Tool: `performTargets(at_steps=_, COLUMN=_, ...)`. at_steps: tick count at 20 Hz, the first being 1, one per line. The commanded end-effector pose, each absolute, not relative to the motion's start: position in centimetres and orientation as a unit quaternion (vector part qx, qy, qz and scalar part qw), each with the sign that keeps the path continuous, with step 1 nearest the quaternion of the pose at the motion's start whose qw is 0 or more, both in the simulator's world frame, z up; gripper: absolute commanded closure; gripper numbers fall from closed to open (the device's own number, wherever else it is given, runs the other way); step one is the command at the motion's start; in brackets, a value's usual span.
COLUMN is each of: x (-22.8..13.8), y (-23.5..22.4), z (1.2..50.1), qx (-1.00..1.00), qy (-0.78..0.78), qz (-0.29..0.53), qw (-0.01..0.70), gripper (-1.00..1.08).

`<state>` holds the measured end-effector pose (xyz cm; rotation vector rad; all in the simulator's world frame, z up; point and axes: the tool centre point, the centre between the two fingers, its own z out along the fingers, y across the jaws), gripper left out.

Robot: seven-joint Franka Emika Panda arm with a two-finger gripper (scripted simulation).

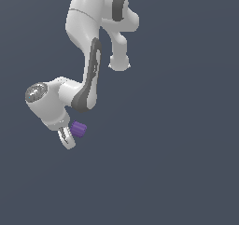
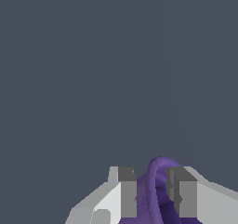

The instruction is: Pick up the object and move it to a goal position.

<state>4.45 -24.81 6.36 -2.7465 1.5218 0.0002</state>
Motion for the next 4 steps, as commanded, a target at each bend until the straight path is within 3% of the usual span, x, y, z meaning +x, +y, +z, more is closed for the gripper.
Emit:
performTargets(at_steps=1, x=4.50, y=-25.58, z=6.29, qx=-0.875, qy=0.484, qz=0.000, qw=0.001, gripper=1.08)
performTargets(at_steps=4, x=4.54, y=-25.80, z=6.26, qx=-0.875, qy=0.484, qz=0.000, qw=0.001, gripper=1.08)
